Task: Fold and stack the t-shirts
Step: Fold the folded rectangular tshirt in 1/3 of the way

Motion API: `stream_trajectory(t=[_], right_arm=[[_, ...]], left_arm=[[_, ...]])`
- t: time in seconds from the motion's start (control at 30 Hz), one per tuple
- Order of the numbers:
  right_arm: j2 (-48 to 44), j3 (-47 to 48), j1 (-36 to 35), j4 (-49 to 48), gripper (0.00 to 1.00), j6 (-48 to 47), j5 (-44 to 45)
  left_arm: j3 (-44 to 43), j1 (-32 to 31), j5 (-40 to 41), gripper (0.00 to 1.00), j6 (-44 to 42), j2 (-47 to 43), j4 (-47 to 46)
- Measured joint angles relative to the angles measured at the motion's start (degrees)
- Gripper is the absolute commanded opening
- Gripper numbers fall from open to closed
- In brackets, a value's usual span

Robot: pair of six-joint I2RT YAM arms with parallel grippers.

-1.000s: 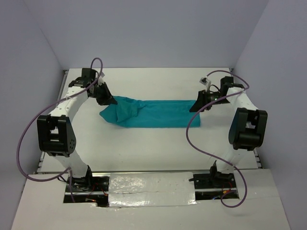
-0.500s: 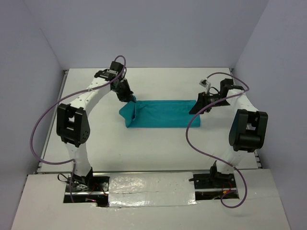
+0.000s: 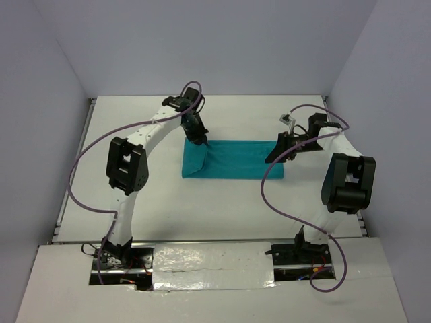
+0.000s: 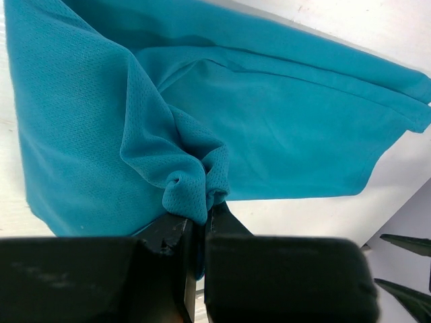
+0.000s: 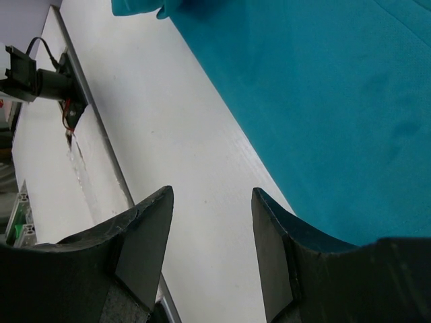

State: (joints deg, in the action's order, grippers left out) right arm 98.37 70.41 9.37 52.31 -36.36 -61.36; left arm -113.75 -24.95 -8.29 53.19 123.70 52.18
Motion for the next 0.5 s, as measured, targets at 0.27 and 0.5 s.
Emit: stream_trajectory(t=[0.27, 0.5], right_arm=[[0.0, -0.6, 0.2, 0.0, 0.58, -0.2, -0.4], [0.0, -0.7, 0.2, 0.0, 0.58, -0.2, -0.4]], left_arm=[[-4.4, -2.4, 1.7, 0.00, 2.7, 4.5, 1.6], [-2.6, -3.1, 2.4, 0.00, 5.0, 4.6, 1.1]])
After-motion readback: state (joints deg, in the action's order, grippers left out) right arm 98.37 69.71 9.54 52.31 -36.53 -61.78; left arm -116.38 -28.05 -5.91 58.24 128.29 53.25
